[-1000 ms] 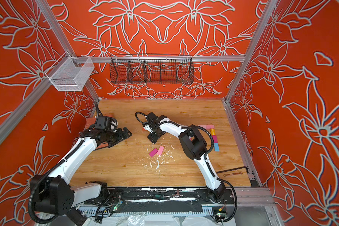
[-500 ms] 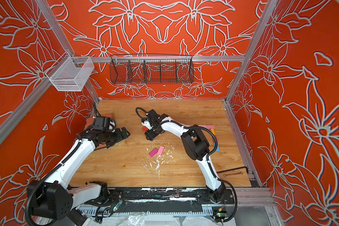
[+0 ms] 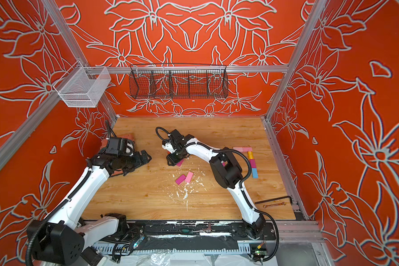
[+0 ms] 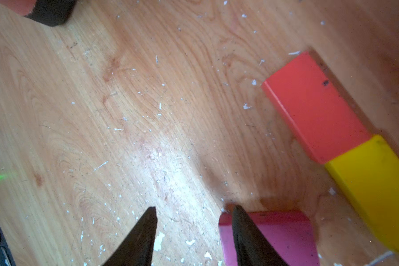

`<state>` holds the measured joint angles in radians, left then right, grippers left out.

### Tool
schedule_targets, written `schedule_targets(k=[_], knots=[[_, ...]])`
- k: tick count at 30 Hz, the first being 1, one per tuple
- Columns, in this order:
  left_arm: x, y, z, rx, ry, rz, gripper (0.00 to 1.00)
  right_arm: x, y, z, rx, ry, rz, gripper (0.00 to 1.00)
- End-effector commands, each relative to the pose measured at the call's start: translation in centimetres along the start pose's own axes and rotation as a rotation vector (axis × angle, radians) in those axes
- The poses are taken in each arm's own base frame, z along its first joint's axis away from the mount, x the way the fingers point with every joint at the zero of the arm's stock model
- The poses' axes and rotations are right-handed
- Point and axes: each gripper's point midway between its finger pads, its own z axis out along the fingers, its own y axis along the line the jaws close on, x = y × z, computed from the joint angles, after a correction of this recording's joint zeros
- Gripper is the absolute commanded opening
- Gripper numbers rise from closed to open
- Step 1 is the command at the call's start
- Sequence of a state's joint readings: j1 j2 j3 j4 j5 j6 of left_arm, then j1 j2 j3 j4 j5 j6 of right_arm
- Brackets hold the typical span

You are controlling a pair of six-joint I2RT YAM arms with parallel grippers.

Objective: Assemble the number 7 with building blocks
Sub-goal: Assemble the building block at the center of the board.

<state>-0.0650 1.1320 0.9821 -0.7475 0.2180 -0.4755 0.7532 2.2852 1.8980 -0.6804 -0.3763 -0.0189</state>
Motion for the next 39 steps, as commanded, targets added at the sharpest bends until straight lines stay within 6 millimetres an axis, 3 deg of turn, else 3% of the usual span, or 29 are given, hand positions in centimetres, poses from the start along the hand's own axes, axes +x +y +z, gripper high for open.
schedule_targets(k=[1, 11, 17, 21, 27, 34, 39], knots=[[0.0, 0.2, -0.4, -0.003, -0.006, 0.0, 0.97, 1.9, 0.4, 0.5, -0.017, 0.056, 0.009, 0.55], [0.7, -0.5, 0.3, 0.045, 0.034, 0.003, 0.97, 3.1, -0.1, -0.6, 0.027, 0.057, 0.005, 0.54], [1.6, -0.7, 1.7, 0.07, 0.073, 0.0, 0.98, 1.5, 0.6, -3.7, 0.008, -0.078, 0.012, 0.55], [2.9, -1.1, 3.4, 0.067, 0.119, 0.015, 0.98, 1.6, -1.6, -5.7, 0.054, -0.14, 0.09, 0.55], [5.9, -2.9, 7.0, 0.025, 0.21, 0.085, 0.99, 3.9, -6.5, -5.7, 0.159, -0.116, 0.244, 0.38], [7.1, -4.6, 10.3, -0.008, 0.241, 0.128, 0.86, 5.4, -9.5, -4.4, 0.246, -0.066, 0.249, 0.24], [6.8, -4.7, 12.7, -0.059, 0.244, 0.14, 0.74, 5.6, -10.2, -3.3, 0.258, -0.049, 0.225, 0.2]])
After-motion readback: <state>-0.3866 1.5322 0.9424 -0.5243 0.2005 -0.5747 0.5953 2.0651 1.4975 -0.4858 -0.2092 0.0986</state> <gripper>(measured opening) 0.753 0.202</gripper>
